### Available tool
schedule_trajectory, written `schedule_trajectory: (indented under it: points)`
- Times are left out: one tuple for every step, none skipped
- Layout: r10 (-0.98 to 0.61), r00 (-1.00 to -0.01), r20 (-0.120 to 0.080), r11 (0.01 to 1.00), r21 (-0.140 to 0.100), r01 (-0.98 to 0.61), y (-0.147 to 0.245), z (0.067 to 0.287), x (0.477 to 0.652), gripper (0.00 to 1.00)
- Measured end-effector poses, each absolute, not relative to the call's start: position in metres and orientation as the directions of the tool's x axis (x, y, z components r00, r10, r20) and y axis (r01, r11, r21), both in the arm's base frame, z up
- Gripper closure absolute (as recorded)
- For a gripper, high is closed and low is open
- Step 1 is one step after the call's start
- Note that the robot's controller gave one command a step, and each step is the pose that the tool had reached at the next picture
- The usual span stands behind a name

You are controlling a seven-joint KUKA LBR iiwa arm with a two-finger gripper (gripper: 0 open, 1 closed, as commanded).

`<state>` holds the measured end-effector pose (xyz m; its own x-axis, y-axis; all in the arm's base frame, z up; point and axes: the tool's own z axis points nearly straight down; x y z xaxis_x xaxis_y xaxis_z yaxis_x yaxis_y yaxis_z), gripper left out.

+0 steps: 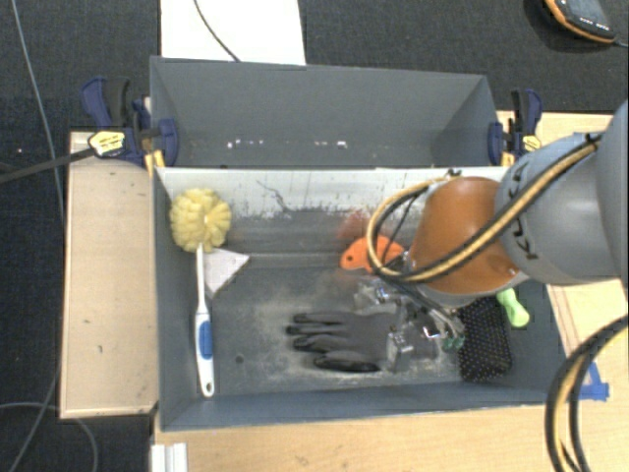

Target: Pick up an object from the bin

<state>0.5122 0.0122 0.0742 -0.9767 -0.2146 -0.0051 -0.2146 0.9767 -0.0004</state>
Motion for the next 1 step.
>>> schedule_trajectory:
  points:
    - [0.086,-0.996,-0.003,0.996,0.001,0.086,0.0356,0.0712,0.5203,1.0]
